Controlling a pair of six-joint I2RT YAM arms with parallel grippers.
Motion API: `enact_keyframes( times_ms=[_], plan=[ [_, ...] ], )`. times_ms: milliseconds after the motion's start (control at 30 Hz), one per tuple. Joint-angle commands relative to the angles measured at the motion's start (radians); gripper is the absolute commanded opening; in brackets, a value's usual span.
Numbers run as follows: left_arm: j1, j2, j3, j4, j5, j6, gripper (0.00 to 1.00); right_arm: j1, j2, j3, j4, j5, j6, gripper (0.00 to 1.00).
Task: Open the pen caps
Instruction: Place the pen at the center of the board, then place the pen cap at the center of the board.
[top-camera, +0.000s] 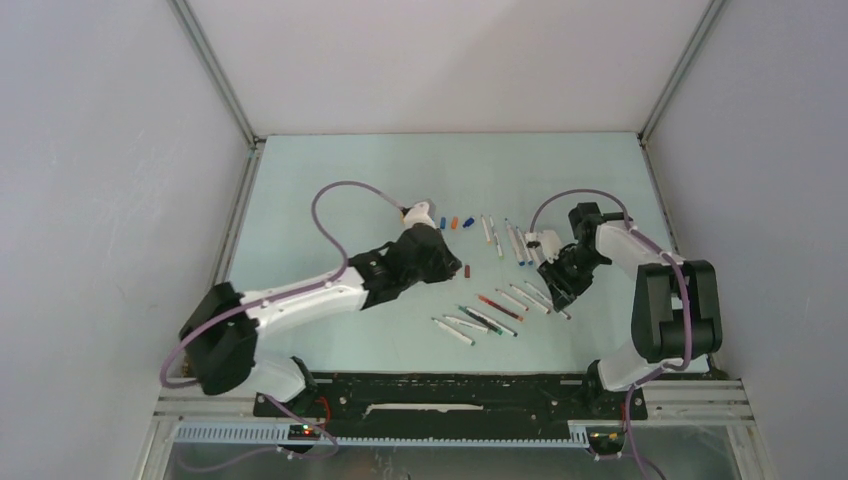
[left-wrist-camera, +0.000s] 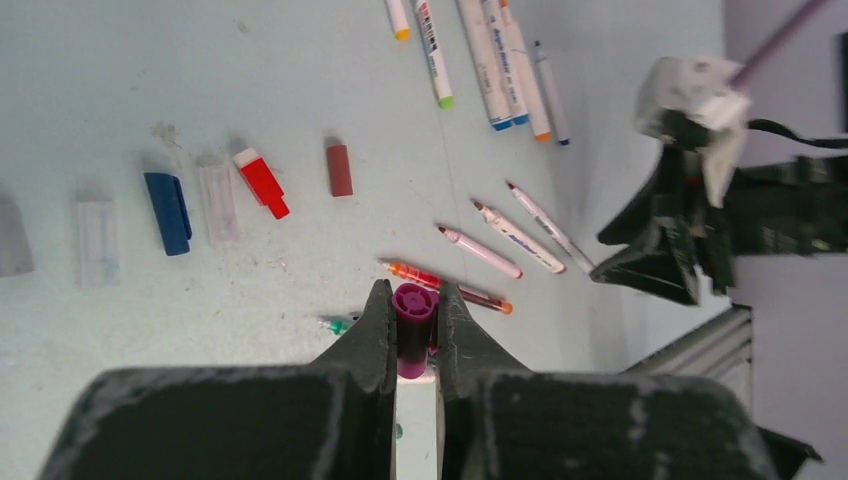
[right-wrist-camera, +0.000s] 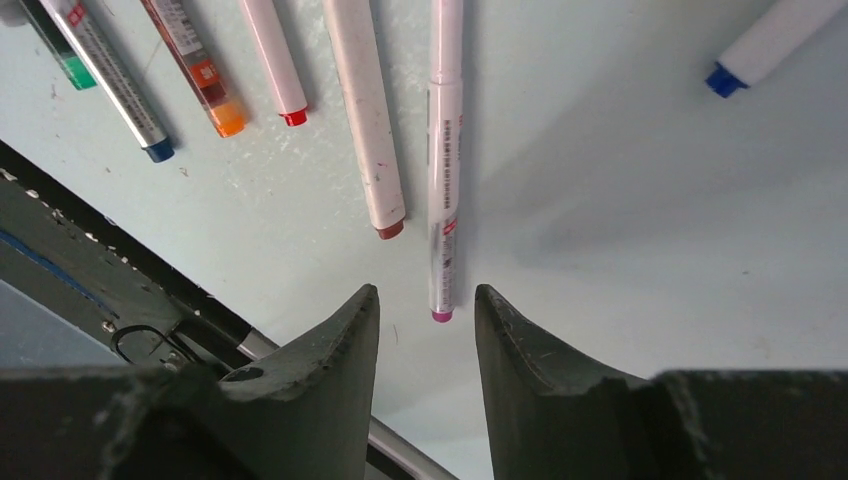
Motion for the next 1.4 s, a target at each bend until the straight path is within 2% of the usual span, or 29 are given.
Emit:
enact_keyframes(
  times_ms=[0,167,367,533,900,1100,1267,1367],
  plan=[
    [-0.041,0.151,0.191,-0.219,-0.133,-0.071,0.0,-0.014,-0.077,0.024,-0.011,-0.053,-0.018,0.43],
    [-0.045,0.328,0.355,-0.274,-0.098,-0.063,0.0,-0.02,-0.116,0.025,-0.005,-0.071,-0.022,0.43],
    [-0.046,0.508,0.54,-0.347,-0.068,-0.021,0.04,-0.031,-0.142,0.026,-0.002,-0.085,-0.027,0.43],
    [-0.046,0.608,0.627,-0.376,-0.019,-0.002,0.09,-0.034,-0.152,0.026,-0.002,-0.095,-0.032,0.43],
    [-0.044,0.729,0.761,-0.438,-0.004,0.049,0.24,-0.035,-0.157,0.027,-0.003,-0.104,-0.036,0.43],
    [-0.033,0.754,0.765,-0.446,-0.001,0.048,0.25,-0.039,-0.16,0.026,-0.005,-0.11,-0.038,0.43],
    [-0.025,0.752,0.765,-0.439,0.011,0.052,0.33,-0.045,-0.16,0.026,-0.006,-0.116,-0.039,0.43],
    [-0.021,0.736,0.765,-0.44,0.015,0.057,0.34,-0.05,-0.162,0.025,-0.008,-0.123,-0.041,0.43]
  ],
)
